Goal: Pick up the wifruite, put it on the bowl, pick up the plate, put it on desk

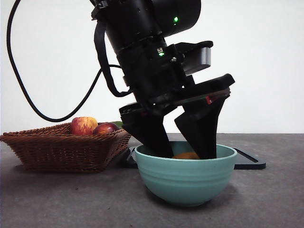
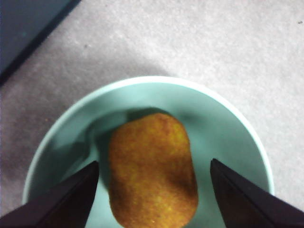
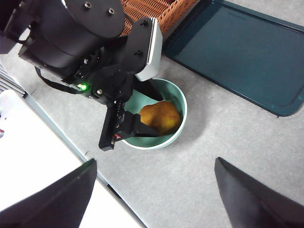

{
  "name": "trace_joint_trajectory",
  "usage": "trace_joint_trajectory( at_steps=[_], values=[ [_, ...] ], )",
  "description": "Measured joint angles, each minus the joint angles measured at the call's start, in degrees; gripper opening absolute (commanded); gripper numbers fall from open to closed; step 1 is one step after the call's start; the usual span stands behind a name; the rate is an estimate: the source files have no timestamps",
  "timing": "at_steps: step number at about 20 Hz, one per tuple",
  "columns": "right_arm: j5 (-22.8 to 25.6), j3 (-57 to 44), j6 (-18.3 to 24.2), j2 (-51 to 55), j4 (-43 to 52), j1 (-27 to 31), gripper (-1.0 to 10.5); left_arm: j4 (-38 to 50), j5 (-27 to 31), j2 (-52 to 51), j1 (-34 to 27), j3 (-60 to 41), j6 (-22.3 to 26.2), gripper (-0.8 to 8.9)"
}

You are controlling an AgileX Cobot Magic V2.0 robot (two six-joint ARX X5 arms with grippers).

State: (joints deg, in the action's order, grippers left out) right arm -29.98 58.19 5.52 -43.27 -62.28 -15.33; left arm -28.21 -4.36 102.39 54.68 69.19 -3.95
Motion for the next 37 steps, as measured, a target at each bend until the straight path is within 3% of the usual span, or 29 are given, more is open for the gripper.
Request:
trace_joint_trajectory(
  at_steps=[4, 10, 21, 27, 33, 37],
  values=[
    [0.0, 0.0, 0.0, 0.0, 0.0, 0.0, 4.0, -2.0, 0.0, -0.8, 0.0, 2.6, 0.0, 3.79],
    [0.0, 0.0, 0.0, 0.0, 0.0, 0.0, 4.0, -2.5, 0.1, -11.2, -1.4, 4.5, -0.7, 3.75],
    [0.0, 0.0, 0.0, 0.0, 0.0, 0.0, 4.0, -8.8, -0.2, -33.7, -17.3, 4.4, -1.2, 3.75],
    [0.0, 0.0, 0.0, 0.0, 0.0, 0.0, 4.0, -12.0, -8.9, -44.1, -24.1, -4.6, -1.0, 3.75],
    [0.0, 0.0, 0.0, 0.0, 0.0, 0.0, 4.0, -17.9, -20.3, -51.4, -24.3, -16.4, 0.1, 3.74],
    [0.0, 0.0, 0.0, 0.0, 0.0, 0.0, 4.0, -22.1, -24.5, -51.7, -24.3, -17.2, 2.0, 3.74]
  ],
)
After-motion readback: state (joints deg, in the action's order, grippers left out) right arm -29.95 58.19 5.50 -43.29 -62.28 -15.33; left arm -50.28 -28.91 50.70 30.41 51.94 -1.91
